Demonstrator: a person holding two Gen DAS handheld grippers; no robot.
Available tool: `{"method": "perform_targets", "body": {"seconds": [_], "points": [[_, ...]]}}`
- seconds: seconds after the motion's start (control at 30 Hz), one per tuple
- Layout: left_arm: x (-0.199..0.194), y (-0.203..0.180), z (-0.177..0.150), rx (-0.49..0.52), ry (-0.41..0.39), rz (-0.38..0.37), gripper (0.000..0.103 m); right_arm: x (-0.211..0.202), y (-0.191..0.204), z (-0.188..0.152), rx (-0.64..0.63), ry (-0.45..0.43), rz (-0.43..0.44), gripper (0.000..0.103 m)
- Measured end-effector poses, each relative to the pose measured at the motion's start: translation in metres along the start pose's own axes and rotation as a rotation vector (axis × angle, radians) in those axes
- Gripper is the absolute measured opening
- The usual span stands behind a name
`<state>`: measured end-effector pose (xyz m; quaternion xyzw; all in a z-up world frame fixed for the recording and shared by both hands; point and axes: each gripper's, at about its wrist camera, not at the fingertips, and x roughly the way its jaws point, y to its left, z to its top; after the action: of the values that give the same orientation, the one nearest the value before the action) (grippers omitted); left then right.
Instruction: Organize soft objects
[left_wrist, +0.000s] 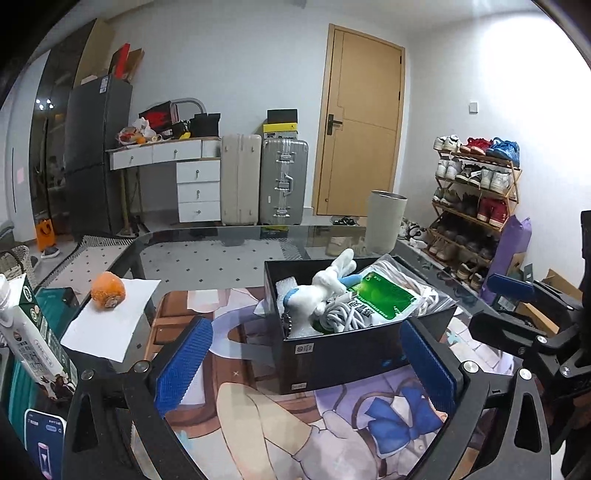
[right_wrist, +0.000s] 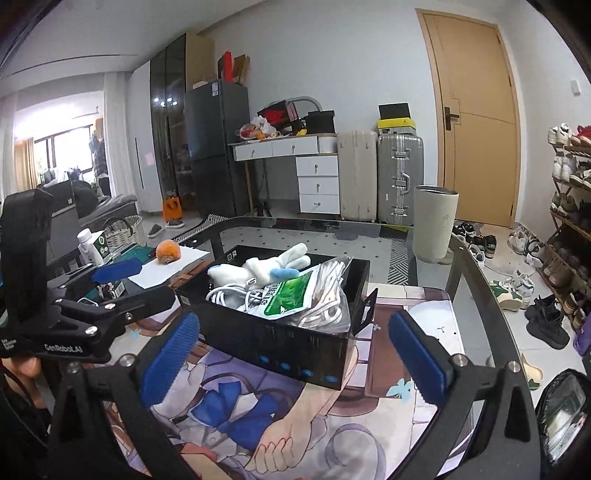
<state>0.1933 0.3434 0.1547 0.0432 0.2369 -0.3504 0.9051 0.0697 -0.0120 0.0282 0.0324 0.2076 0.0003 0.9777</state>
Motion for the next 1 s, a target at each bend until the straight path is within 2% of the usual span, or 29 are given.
{"method": "perform_targets", "body": {"seconds": [0.43,0.6,0.73,1.0], "points": [[0.0005,-0.0085,-0.0064,0.041,-0.008,0.009,0.102,0.003,0.0001,-0.0086,0.003,-0.019,0.009,0.103],[0.0008,-0.0042,-0.0059,0.018,-0.007,0.013,0.102,0.0029,0.0023,-0.0088,-0.01,-0.023,-0.002,0.103],[0.0004,-0.0049,-0.0067,0.022,-0.009,0.014,0.102,0.0017,0.0042,-0.0092,-0.014,-0.033,-0.046,0.103],[0.0015,-0.0059,-0.0069,0.027,-0.004,0.016,0.102,-0.0014,0.0011,-0.0094,-0.004,-0.043,-0.046,0.103]]}}
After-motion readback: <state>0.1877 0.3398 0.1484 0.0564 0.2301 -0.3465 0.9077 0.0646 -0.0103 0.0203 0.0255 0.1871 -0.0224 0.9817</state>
